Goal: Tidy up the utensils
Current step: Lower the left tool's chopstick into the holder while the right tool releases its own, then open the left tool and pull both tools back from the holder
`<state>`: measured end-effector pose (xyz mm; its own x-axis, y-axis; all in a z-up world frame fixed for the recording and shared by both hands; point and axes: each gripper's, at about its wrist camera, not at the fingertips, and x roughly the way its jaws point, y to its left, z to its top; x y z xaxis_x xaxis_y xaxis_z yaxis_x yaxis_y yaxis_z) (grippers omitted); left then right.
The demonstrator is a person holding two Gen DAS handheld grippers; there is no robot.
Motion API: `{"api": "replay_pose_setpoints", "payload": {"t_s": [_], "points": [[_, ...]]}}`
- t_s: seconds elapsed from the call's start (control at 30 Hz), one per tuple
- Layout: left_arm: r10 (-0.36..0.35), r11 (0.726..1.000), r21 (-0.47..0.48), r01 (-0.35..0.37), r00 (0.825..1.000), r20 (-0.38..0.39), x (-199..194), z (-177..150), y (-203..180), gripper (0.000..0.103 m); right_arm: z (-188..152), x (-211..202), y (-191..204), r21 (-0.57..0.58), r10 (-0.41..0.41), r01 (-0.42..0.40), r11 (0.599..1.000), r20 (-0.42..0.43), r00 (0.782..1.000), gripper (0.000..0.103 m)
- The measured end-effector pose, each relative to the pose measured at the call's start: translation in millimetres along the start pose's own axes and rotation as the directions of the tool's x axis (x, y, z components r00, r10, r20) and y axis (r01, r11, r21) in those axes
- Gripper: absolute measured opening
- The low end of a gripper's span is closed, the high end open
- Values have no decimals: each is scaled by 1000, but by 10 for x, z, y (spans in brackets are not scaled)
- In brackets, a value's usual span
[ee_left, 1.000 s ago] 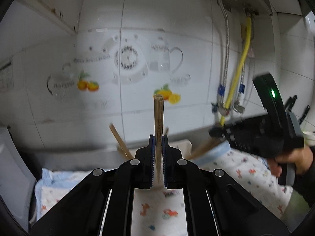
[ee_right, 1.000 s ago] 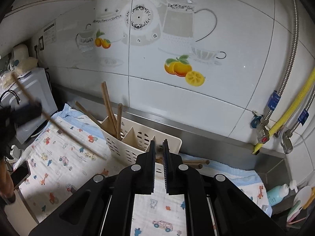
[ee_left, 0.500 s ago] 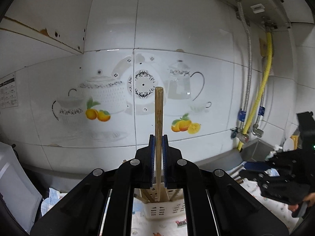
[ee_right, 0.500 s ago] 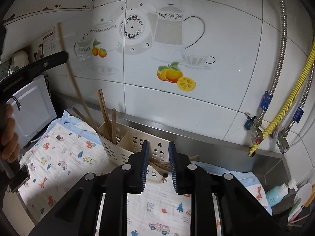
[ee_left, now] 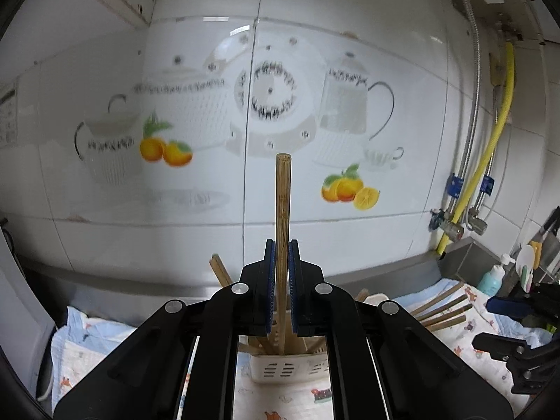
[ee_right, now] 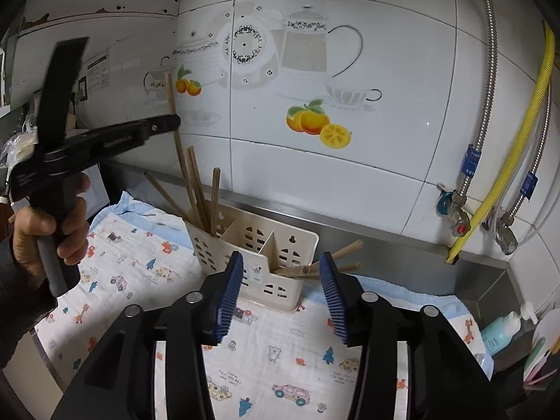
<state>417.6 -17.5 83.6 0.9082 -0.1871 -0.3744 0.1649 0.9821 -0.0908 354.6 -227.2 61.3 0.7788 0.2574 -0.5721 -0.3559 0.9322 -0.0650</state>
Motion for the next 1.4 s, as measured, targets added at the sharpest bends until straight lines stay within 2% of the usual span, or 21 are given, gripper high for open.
{"api": "replay_pose_setpoints", "payload": {"t_s": [0.1,0.37,0.5,0.53,0.57,0.6,0.63,0.73,0.87,1.03,1.13,1.2,1.4], "points": [[0,1000,1,0,1000,-16,42,-39,10,6,-39,6,20,9,8,-8,1000,3,1000,52],[-8,1000,8,8,999,-42,70,-97,1,8,-110,22,59,20,10,-10,1000,0,1000,54],[-11,1000,9,11,999,-46,35,-103,4,12,-139,-10,58,40,7,-7,999,7,1000,59],[-9,1000,8,10,999,-44,16,-105,5,21,-147,-14,55,47,9,-9,999,10,1000,60],[0,1000,5,0,999,-38,-13,-109,8,38,-159,-18,54,54,10,-11,998,12,1000,61],[6,1000,1,-6,999,-31,-42,-112,12,45,-173,-20,55,61,9,-10,998,13,1000,63],[9,1000,0,-9,1000,-23,-82,-117,15,49,-183,-20,60,63,4,-5,998,14,1000,65],[6,1000,9,-6,1000,-23,-163,-142,8,51,-239,-23,90,66,-16,15,998,16,1000,66],[26,1000,18,-26,1000,-8,-298,-196,15,73,-304,-35,90,104,-14,12,995,17,1000,71],[33,999,-6,-33,999,8,-528,-286,83,91,-386,-74,114,138,-32,29,990,24,999,75],[40,999,-7,-40,999,7,-629,-359,105,97,-436,-100,147,152,-44,39,988,29,999,77],[46,999,-5,-46,999,-3,-684,-420,114,97,-472,-118,169,167,-44,38,985,31,999,82],[57,998,-7,-57,998,-30,-802,-569,157,98,-546,-179,246,168,-92,84,982,41,995,86]]}}
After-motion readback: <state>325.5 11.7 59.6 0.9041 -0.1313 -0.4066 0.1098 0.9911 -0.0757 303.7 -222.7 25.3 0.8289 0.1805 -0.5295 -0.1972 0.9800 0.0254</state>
